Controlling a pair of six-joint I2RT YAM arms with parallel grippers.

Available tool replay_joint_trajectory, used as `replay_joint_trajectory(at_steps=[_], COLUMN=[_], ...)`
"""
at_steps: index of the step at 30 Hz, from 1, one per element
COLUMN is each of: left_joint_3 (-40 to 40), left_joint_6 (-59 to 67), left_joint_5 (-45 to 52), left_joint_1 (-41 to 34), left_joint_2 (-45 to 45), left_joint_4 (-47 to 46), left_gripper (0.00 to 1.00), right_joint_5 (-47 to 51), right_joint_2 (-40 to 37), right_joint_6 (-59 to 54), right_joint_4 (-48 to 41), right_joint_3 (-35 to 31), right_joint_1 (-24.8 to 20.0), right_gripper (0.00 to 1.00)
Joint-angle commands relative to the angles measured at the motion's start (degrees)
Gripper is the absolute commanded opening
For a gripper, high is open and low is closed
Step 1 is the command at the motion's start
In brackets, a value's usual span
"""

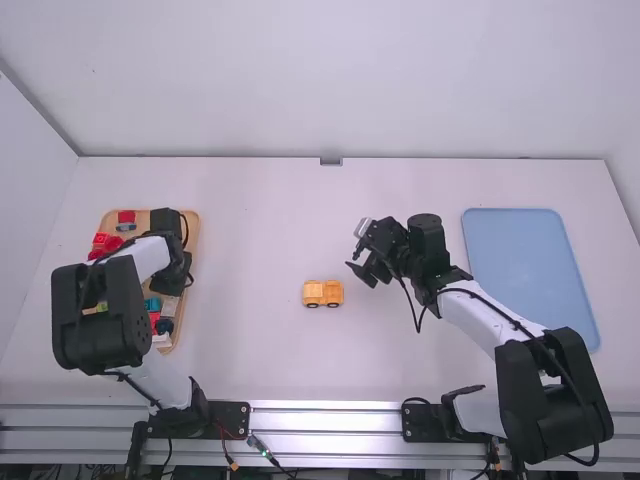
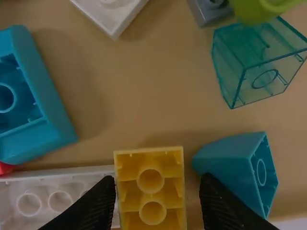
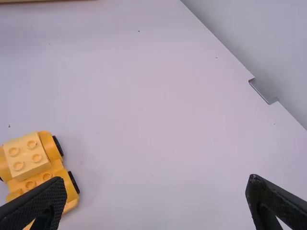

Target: Assemble lego blocks to make yellow taxi

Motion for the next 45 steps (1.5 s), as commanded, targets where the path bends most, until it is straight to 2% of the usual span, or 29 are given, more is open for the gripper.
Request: replay_joint_trajectory(at_steps=[1, 9, 16, 22, 27, 35, 41, 45], left_joint_3=[-0.5, -0.4, -0.4, -1.4, -2.4, -1.4, 3.7, 5.8], left_joint_6=[0.5, 3.6, 3.6, 3.2, 3.1, 3.1, 3.5, 3.5], left_joint_5=[1.1, 5.6, 5.4, 3.3, 3.3, 2.5, 2.4, 2.4], left_joint_1=[0.3, 0.3, 0.3, 0.3, 0.3, 0.3, 0.3, 0.3], left_joint_2=[0.0, 0.0, 0.0, 0.0, 0.0, 0.0, 0.0, 0.0], left_joint_4=[0.1, 3.6, 3.9, 6.5, 7.2, 2.3, -5.4, -6.6], left_gripper=[0.49, 0.51, 0.52, 0.49, 0.43, 0.54, 0.56, 0.57], right_joint_5=[-0.1, -0.1, -0.1, -0.2, -0.2, -0.1, -0.1, -0.1], right_joint_2=[-0.9, -0.9, -0.9, -0.9, -0.9, -0.9, -0.9, -0.9], right_joint_6=[0.5, 0.5, 0.5, 0.5, 0.5, 0.5, 0.5, 0.5], right_joint_4=[0.0, 0.0, 0.0, -0.2, -0.7, -0.7, -0.7, -0.7], right_joint_3=[1.1, 1.1, 1.1, 1.1, 1.1, 1.1, 1.1, 1.1], right_joint_1=[0.0, 0.0, 0.0, 0.0, 0.0, 0.0, 0.0, 0.1], right_gripper=[0.99, 0.99, 0.99, 0.99, 0.99, 0.99, 0.99, 0.99])
